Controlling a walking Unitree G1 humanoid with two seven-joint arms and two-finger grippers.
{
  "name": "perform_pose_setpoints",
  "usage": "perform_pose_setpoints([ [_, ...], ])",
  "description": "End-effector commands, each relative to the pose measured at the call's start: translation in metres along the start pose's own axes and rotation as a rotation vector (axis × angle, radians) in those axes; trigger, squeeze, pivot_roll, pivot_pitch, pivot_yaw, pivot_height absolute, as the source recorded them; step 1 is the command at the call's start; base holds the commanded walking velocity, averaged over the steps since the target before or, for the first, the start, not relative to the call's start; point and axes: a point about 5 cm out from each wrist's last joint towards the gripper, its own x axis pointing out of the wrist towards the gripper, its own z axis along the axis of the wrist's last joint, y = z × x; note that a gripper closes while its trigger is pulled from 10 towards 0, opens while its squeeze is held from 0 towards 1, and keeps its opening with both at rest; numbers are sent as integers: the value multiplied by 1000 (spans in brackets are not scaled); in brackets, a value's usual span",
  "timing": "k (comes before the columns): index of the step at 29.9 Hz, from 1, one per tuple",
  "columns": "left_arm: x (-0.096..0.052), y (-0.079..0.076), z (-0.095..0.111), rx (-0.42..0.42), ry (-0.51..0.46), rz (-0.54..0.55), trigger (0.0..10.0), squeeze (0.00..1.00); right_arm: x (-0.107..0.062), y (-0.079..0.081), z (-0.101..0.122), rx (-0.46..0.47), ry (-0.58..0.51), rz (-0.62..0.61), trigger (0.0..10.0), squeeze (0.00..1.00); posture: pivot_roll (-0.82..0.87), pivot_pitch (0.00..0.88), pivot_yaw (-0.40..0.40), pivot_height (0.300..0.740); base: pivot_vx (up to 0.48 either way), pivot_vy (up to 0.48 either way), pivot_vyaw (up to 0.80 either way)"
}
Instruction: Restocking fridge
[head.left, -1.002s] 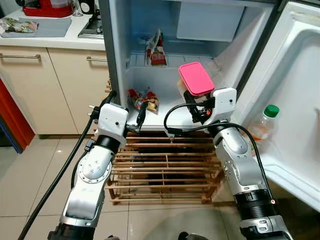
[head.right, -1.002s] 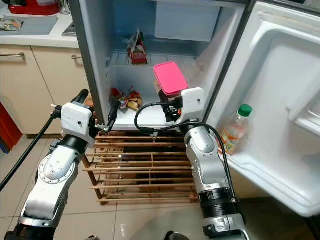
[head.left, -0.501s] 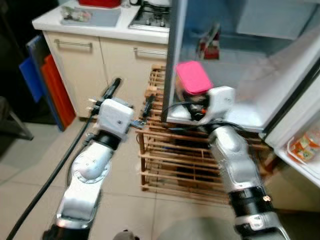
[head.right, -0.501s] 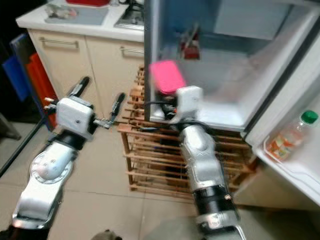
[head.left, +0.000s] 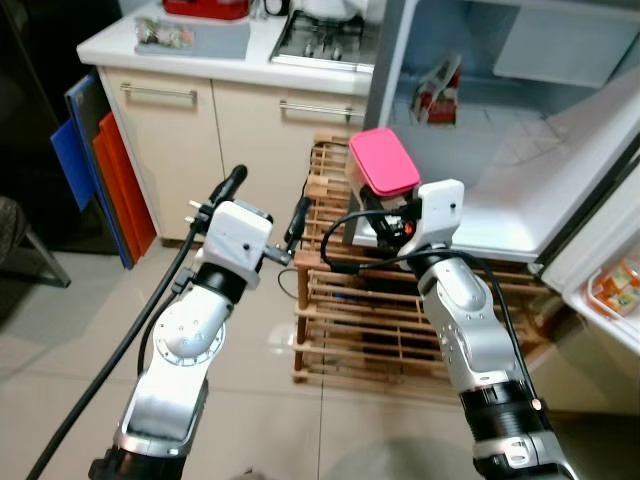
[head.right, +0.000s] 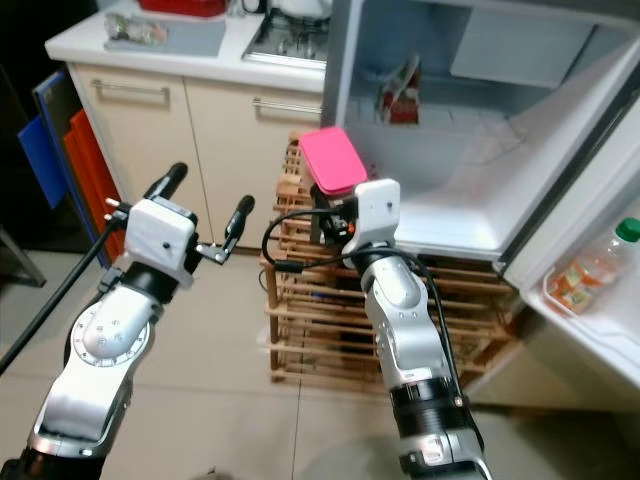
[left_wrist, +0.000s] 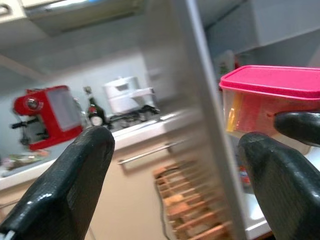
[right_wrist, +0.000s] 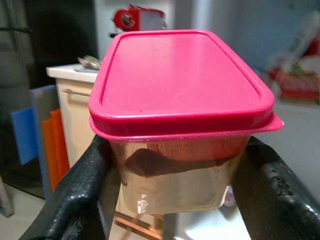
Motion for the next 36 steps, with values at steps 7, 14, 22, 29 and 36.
perform_pose_setpoints([
  [7, 3, -5, 2, -30, -19, -36, 10000, 0, -4, -3, 0, -2, -2, -18, 0, 0, 21, 0, -24, 740, 444, 0, 0],
  [14, 5, -2, 0, -20, -4, -6, 10000, 0, -4, -4, 0, -7, -1, -20, 0, 0, 20, 0, -24, 740, 63, 0, 0],
  [22, 6, -2, -3, -13, 5, -3, 10000, 0, -5, -11, 2, -26, -14, -59, 0, 0, 21, 0, -27, 740, 0, 0, 0],
  [29, 6, -2, -4, -8, 4, -8, 10000, 0, -2, -13, 4, -35, -19, -68, 0, 0, 23, 0, -29, 740, 0, -246, 0],
  [36, 5, 2, -4, -26, 9, 18, 10000, 0, 0, -14, 5, -42, -23, -74, 0, 0, 30, 0, -31, 740, 114, -407, 0],
])
